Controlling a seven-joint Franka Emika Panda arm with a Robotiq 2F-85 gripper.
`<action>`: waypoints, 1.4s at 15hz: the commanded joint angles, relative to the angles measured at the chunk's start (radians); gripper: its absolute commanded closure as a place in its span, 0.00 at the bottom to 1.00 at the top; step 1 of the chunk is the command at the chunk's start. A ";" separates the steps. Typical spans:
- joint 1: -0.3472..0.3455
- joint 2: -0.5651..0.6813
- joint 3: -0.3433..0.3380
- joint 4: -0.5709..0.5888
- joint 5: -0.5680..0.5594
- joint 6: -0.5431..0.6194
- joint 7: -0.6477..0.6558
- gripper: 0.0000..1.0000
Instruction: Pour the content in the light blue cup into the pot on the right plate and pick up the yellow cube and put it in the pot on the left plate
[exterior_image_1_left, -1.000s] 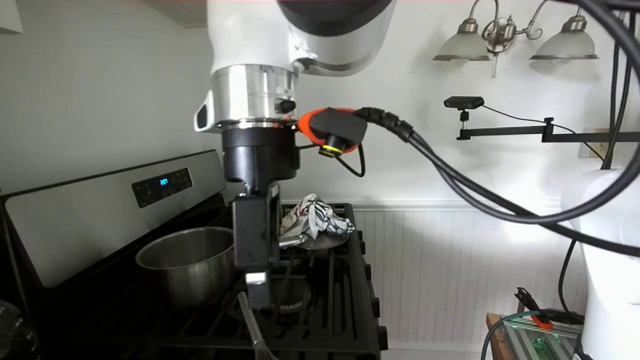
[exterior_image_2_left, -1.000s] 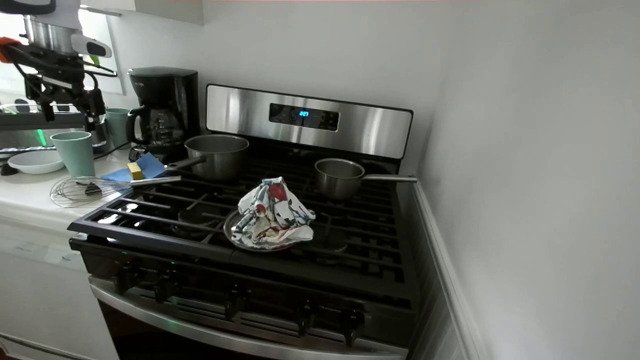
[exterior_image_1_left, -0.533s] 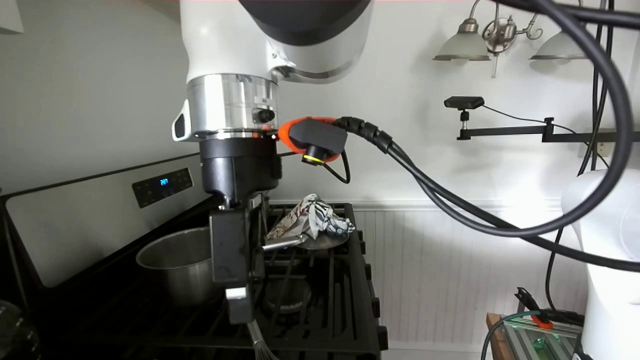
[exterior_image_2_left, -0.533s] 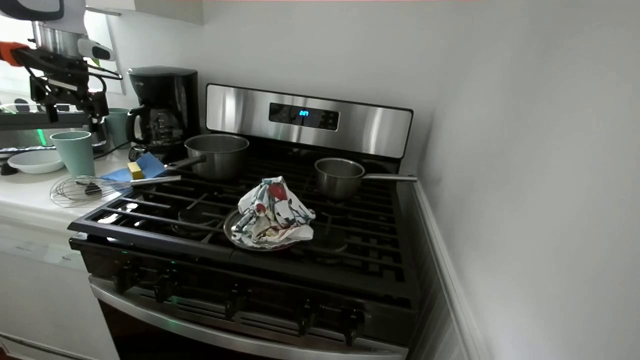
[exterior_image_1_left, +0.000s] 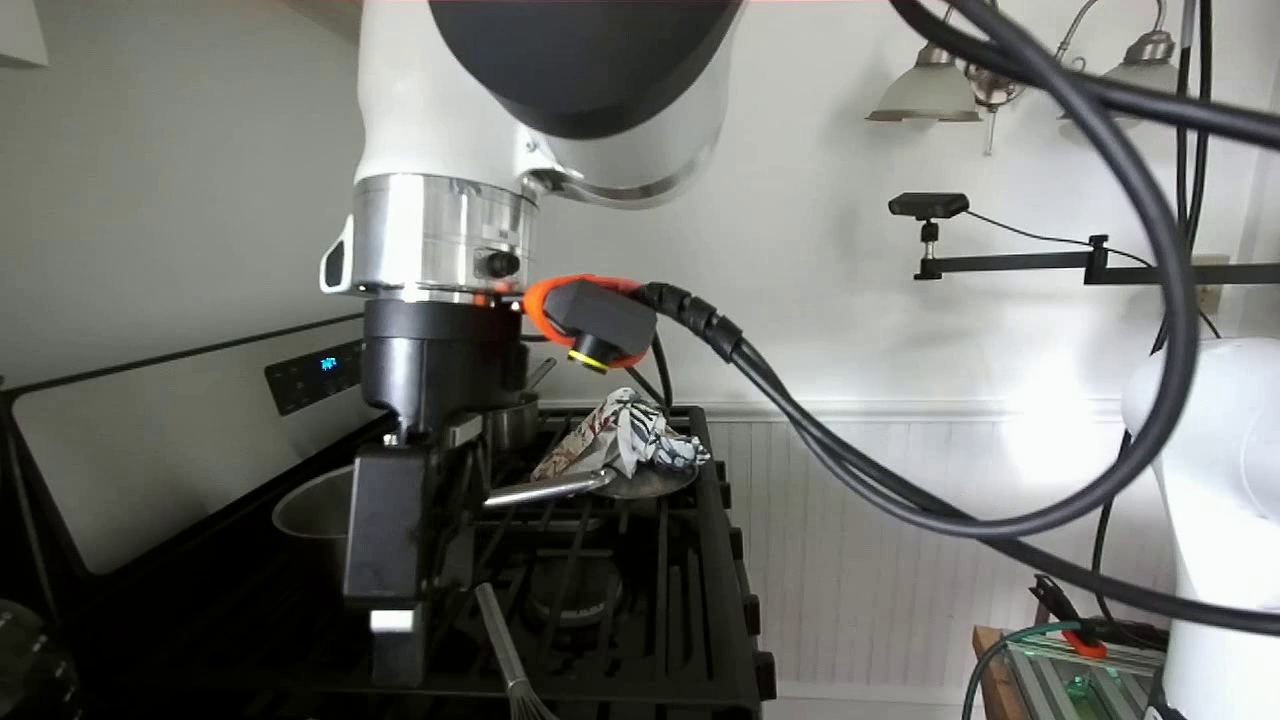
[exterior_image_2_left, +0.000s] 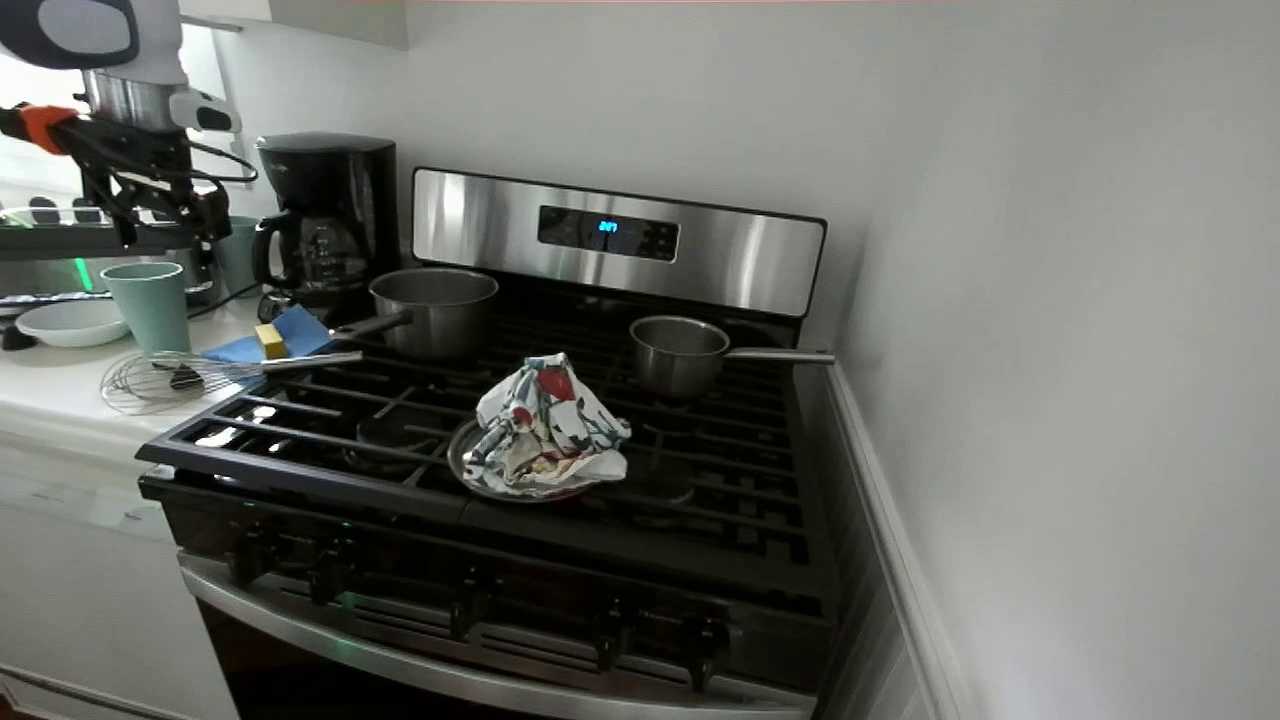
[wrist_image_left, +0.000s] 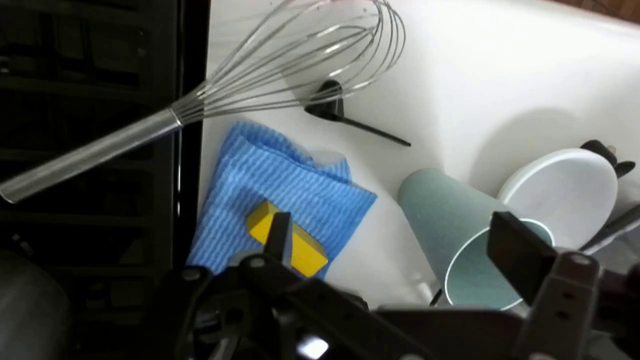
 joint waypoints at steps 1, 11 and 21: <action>0.009 0.050 0.006 -0.001 0.124 0.104 -0.093 0.00; 0.006 0.233 0.073 0.080 0.266 0.249 -0.168 0.00; -0.013 0.342 0.117 0.152 0.236 0.278 -0.135 0.32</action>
